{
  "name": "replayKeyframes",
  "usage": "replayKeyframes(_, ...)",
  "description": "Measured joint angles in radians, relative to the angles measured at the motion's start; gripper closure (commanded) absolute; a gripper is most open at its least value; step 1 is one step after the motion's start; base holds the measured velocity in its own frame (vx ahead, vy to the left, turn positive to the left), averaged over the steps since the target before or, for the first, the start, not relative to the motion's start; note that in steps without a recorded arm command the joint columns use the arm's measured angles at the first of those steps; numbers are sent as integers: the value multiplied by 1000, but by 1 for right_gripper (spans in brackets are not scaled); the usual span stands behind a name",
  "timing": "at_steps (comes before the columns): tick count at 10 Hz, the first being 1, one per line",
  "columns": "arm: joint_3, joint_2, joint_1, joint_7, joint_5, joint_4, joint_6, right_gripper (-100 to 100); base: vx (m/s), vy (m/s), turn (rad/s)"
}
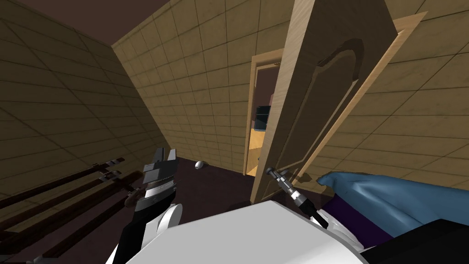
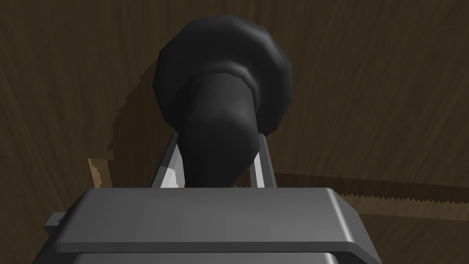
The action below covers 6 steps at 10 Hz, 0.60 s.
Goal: Pull the door open
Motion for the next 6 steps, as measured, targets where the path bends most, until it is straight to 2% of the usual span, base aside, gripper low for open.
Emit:
replayKeyframes(1, -3, -5, 9, -2, 0, -7, -5, 100, -270, -110, 190)
replayKeyframes(2, -6, -7, 20, -4, 1, -17, -7, 100, -185, -79, 80)
replayKeyframes(3, -4, -8, 15, -4, 3, -1, -18, 100, -176, -79, 147)
replayKeyframes(4, -5, -13, 25, -8, 4, 0, -27, 100, -90, -38, 38)
replayKeyframes(6, -5, -13, 24, -10, 5, 10, -33, 100, -192, -72, 193)
